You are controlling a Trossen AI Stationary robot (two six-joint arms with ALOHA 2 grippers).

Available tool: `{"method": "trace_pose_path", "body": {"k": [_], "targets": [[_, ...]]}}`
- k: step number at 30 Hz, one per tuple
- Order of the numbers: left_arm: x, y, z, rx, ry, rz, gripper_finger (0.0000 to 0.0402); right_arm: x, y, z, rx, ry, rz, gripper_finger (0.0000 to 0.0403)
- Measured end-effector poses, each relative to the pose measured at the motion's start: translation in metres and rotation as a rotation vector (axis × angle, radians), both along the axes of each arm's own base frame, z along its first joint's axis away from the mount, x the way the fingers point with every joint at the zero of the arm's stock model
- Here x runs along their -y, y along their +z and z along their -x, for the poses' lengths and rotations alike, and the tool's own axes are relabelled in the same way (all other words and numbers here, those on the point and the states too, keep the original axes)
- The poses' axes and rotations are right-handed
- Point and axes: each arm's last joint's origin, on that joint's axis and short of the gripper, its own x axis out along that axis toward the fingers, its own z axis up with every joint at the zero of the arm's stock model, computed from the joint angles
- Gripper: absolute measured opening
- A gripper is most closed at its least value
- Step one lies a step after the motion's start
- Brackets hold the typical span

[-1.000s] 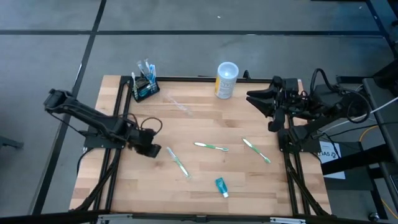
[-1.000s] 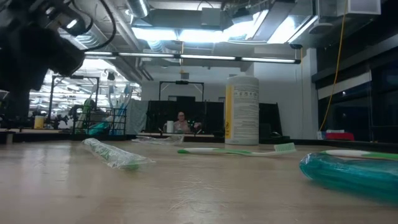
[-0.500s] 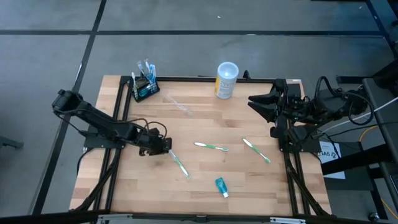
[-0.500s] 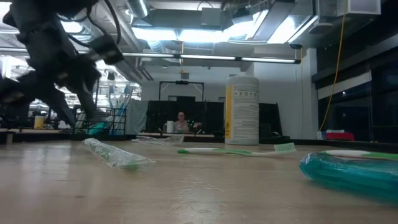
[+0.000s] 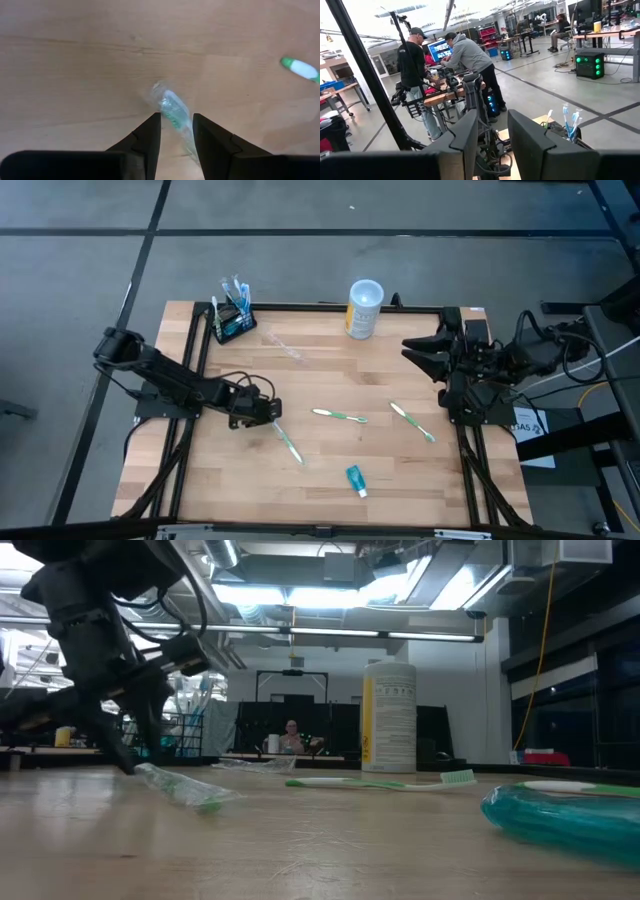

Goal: Pick & Place toothbrushing station
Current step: Put the green toothbrush into the left section of the black organizer

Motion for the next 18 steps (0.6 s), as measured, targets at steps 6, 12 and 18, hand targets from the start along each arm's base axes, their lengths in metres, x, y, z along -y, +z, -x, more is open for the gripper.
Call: {"method": "trace_pose_path", "body": {"k": [6,12,18], "targets": [[0.0,-0.004,-0.001,-0.009,0.008,-0.03,0.0054,-0.003,0.002,0.002,0.012,-0.011,0.003,0.011],[-0.004,0.001,-0.004,0.065,0.049,-0.158,0.0003,-0.004,0.003,0.003,0.018,-0.024,0.004,0.011],[-0.012,0.029,-0.003,0.254,0.146,-0.474,0.0002,-0.004,0.003,0.003,0.016,-0.042,0.01,0.011]]}}
